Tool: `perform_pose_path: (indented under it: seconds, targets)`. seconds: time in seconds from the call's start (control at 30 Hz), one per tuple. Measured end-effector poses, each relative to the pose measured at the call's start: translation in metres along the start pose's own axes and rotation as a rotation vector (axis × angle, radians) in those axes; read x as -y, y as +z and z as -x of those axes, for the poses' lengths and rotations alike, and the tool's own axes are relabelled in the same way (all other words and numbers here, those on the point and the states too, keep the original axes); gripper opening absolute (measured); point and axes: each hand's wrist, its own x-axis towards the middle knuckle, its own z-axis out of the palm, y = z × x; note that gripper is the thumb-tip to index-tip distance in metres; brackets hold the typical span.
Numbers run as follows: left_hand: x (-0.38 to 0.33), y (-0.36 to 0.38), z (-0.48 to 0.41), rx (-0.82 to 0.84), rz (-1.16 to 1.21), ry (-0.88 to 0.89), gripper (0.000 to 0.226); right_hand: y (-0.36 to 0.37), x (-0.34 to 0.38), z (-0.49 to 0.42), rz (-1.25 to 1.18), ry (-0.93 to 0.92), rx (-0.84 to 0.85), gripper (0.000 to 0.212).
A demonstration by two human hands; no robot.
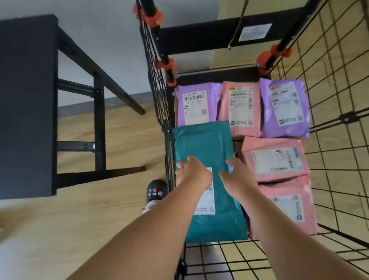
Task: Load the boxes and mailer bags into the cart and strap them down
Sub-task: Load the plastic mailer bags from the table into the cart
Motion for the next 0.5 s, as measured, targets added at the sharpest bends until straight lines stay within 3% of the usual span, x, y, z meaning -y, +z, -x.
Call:
perform_pose_path:
  seconds: [0.23, 0.5]
  targets:
    - [-0.002, -0.02, 0.043, -0.067, -0.372, 0.328, 0.045, -0.032, 0.032, 0.04, 0.269, -0.097, -0.099, 0.033]
    - [-0.005, -0.076, 0.087, -0.378, -0.484, 0.548, 0.049, -0.058, 0.086, 0.089, 0.447, -0.23, -0.259, 0.031]
